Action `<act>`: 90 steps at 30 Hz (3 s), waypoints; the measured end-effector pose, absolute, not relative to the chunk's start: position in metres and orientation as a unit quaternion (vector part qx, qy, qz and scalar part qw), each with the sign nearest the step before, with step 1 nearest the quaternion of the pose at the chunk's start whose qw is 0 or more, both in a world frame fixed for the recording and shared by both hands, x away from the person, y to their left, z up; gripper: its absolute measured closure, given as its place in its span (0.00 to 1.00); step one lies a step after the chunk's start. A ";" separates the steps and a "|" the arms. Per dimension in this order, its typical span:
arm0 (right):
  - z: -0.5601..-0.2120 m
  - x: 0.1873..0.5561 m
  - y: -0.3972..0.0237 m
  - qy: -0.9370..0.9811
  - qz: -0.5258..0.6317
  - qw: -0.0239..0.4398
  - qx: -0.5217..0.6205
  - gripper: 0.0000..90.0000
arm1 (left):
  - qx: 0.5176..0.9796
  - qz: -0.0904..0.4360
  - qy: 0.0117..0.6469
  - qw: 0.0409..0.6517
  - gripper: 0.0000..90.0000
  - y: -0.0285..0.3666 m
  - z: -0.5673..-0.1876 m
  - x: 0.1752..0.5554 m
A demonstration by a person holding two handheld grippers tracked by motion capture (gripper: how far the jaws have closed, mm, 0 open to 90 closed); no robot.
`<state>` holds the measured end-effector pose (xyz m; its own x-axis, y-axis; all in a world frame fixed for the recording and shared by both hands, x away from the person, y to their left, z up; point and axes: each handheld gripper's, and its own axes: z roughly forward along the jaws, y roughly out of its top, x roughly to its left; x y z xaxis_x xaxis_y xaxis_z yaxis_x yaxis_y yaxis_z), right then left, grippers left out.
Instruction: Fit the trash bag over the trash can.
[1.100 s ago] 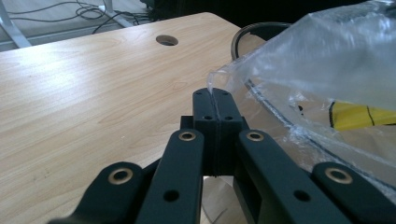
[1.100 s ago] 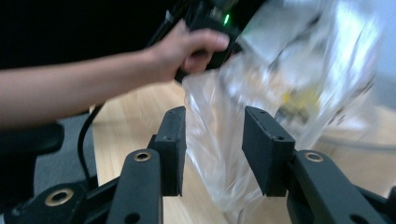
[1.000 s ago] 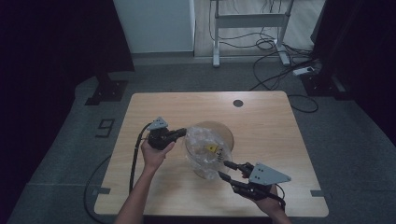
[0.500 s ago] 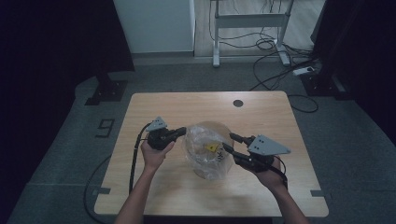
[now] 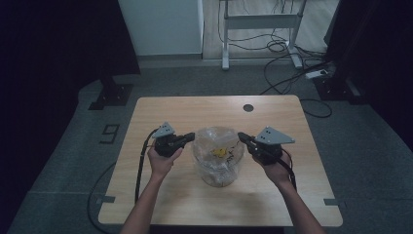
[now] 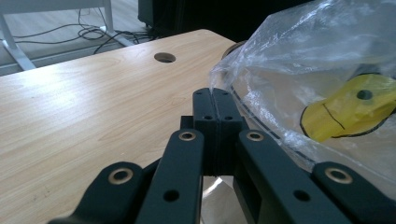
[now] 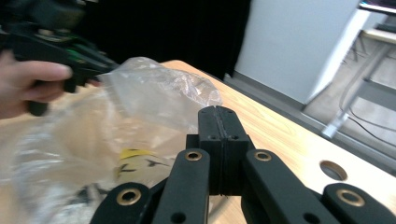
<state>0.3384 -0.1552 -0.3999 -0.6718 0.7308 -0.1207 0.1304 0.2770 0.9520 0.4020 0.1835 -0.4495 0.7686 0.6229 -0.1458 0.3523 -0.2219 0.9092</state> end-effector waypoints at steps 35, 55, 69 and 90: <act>-0.450 0.398 -0.159 0.718 0.514 0.298 0.361 0.99 | 0.769 0.115 0.336 0.531 1.00 0.182 -0.459 0.412; -0.466 0.401 -0.157 0.716 0.525 0.269 0.374 1.00 | 0.772 0.103 0.344 0.524 1.00 0.178 -0.465 0.417; -0.471 0.402 -0.158 0.718 0.525 0.246 0.384 1.00 | 0.777 0.089 0.347 0.518 1.00 0.174 -0.467 0.419; -0.479 0.399 -0.160 0.729 0.506 0.236 0.396 1.00 | 0.782 0.083 0.351 0.508 1.00 0.176 -0.473 0.419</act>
<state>0.3989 -0.1597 -0.4792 -0.5753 0.8161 0.0558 0.3386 0.1755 0.9244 0.4187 0.1763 -0.4727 0.7395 0.6339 -0.2264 0.4647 -0.2375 0.8530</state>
